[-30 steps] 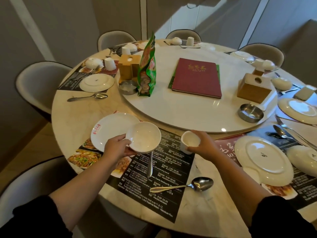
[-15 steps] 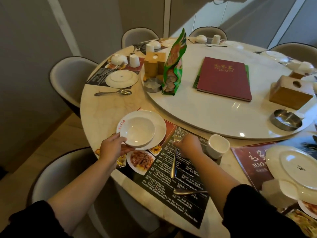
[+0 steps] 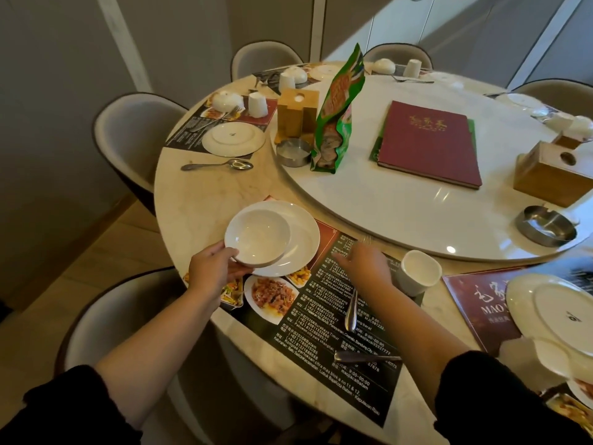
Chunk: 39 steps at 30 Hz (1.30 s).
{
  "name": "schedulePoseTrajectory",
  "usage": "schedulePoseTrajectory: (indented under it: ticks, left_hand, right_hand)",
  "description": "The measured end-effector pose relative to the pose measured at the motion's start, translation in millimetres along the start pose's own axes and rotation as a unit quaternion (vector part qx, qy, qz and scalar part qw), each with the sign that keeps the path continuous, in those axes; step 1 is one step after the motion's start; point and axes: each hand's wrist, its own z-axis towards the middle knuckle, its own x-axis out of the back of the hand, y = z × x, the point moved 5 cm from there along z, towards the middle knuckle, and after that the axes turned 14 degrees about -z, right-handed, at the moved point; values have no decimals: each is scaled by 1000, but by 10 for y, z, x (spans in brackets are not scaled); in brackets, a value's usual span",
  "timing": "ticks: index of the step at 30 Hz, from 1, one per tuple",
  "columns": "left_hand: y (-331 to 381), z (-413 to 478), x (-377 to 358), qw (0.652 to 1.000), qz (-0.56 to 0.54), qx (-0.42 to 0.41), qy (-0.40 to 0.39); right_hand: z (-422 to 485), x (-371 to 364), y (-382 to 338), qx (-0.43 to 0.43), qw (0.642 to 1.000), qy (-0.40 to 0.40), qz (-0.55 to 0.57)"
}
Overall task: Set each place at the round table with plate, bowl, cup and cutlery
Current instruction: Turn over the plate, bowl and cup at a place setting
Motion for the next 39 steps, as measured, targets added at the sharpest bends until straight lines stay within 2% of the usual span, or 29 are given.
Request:
schedulePoseTrajectory:
  ticks: [3,5,9,13,16,20,24,27,31,34,39]
  left_hand:
    - [35,13,53,1000,-17,1,7]
    - [66,26,79,999,-31,2,12]
    - [154,61,114,999,-40,-8,14]
    - [170,104,126,999,-36,-14,15]
    - [158,134,68,999,-34,-17,19]
    - [120,197,-62,999,-31,-18,9]
    - [185,393,-192,999,-38,-21,8]
    - [259,573,-291,999,-39,-3,13]
    - [232,851,-406,999,-24,41,11]
    - [137,990,-463,996,-2,84,6]
    - [32,1149,-537,994,7,106,11]
  right_hand:
    - [82,-234,-314,0,992,-70,101]
    - [113,-366,-432,-40,973,-112,199]
    - [94,-424,-500,-69,950,-133,274]
    - [72,-403,-310,-77,954,-151,248]
    - [2,-346,-145,-55,969,-174,165]
    - [-148,-317,3,-35,964,-234,122]
    - [-265,-265,111,-29,964,-254,75]
    - [-235,-178,138,9,975,-217,-56]
    - [-82,53,-103,92,979,-65,-168]
    - [20,152,-282,121,983,-7,-140]
    - [182,28,-234,99,993,-20,-66]
